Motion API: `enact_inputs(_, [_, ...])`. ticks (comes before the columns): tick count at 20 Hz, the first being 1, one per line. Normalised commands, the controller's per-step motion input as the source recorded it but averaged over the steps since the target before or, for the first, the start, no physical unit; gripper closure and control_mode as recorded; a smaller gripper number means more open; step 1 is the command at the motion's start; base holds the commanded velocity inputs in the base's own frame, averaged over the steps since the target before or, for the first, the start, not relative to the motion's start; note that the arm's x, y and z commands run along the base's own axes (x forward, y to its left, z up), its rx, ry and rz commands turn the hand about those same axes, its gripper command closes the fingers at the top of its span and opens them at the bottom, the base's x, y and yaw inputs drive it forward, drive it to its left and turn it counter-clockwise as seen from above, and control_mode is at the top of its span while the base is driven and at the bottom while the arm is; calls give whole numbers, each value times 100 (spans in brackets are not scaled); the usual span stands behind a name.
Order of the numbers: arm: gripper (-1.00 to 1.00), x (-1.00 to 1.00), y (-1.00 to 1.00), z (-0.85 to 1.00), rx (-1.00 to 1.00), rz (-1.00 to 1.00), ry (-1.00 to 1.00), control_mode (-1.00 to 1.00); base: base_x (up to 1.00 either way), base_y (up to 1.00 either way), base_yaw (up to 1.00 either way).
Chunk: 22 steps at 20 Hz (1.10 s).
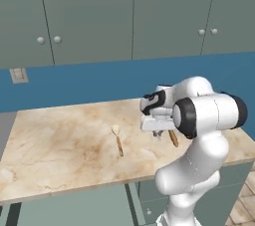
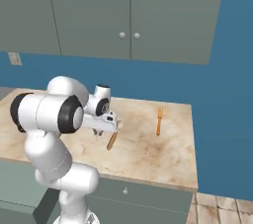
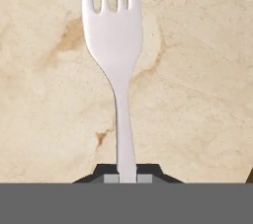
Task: Organize the utensils by type. Pick up the wooden spoons from the counter and place them in the open cabinet. Then pick up the metallic utensils from the counter and place them in the open drawer.
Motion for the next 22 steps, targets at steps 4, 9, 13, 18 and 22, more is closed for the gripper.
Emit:
enact_inputs(4, [100, -57, 5, 62, 0, 5, -9, -100, 0, 0, 0])
enact_inputs(9, [100, -65, 0, 75, 0, 1, -14, -100, 0, 0, 0])
enact_inputs(13, [100, -90, 7, 26, 0, 0, -19, -100, 0, 0, 0])
enact_inputs(18, [100, -97, 0, 69, 4, 0, -9, -100, 0, 0, 0])
enact_inputs(22, [100, -90, 0, 100, 3, 0, -5, -100, 0, 0, 0])
